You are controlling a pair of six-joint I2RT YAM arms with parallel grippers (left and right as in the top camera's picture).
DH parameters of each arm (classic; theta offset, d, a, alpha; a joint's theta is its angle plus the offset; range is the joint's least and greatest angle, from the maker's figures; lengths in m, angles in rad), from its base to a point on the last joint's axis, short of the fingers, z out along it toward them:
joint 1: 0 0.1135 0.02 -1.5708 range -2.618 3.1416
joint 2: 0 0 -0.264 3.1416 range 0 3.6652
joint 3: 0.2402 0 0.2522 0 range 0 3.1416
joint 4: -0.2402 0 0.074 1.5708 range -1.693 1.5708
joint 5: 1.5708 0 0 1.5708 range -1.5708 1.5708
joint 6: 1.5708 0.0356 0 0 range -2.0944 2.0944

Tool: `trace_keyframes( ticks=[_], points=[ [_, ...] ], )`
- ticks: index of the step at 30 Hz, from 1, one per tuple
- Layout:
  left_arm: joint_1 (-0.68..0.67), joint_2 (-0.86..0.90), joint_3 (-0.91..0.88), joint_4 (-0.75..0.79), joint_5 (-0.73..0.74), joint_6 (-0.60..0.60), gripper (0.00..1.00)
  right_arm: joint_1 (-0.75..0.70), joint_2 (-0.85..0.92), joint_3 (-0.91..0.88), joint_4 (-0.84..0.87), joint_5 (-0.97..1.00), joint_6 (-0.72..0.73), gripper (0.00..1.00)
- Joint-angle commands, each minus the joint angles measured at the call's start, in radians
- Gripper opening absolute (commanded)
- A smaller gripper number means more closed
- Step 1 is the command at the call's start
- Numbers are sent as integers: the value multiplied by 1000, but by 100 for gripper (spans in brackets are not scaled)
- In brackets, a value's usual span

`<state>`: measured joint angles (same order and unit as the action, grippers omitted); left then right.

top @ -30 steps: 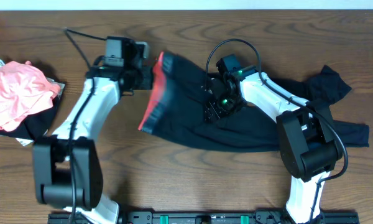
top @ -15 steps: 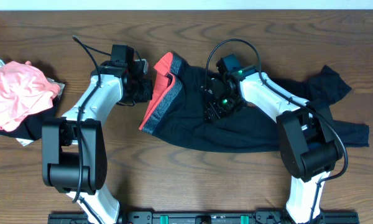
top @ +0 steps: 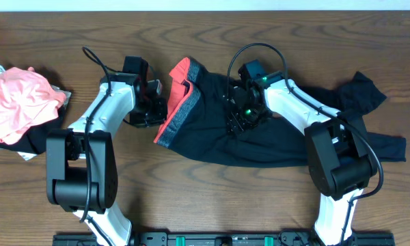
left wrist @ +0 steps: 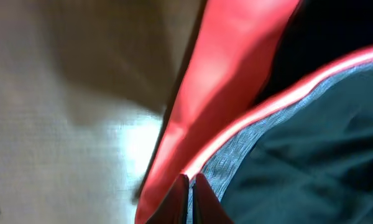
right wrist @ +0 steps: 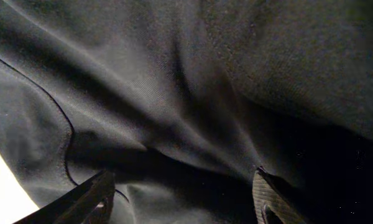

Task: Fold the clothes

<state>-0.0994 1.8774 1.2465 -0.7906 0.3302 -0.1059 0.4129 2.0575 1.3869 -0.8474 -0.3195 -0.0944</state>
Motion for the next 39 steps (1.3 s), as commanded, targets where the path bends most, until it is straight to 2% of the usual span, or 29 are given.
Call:
trace_keyframes(
  ticks=[1,10,18,21,27,33,39],
  points=[
    [-16,-3,-25,0,2,-23,6,-29,35,-29,-9,114,11,72],
    [-49,-3,-159,68,3,-27,6,-34,35,-29,-9,114,11,75],
    [-49,-3,-216,-127,2,-27,6,-47,35,-14,-9,114,11,78],
    [-49,-3,-218,-191,2,-27,6,-63,35,-6,-10,114,13,85],
    [-48,-3,-218,-233,1,-27,6,-118,35,-6,-20,114,28,89],
    [-48,-3,-212,-148,-6,-27,6,-155,19,6,-21,74,17,90],
    [-48,-6,-133,-22,-5,-27,6,-132,-43,23,-38,37,8,92]
  ],
)
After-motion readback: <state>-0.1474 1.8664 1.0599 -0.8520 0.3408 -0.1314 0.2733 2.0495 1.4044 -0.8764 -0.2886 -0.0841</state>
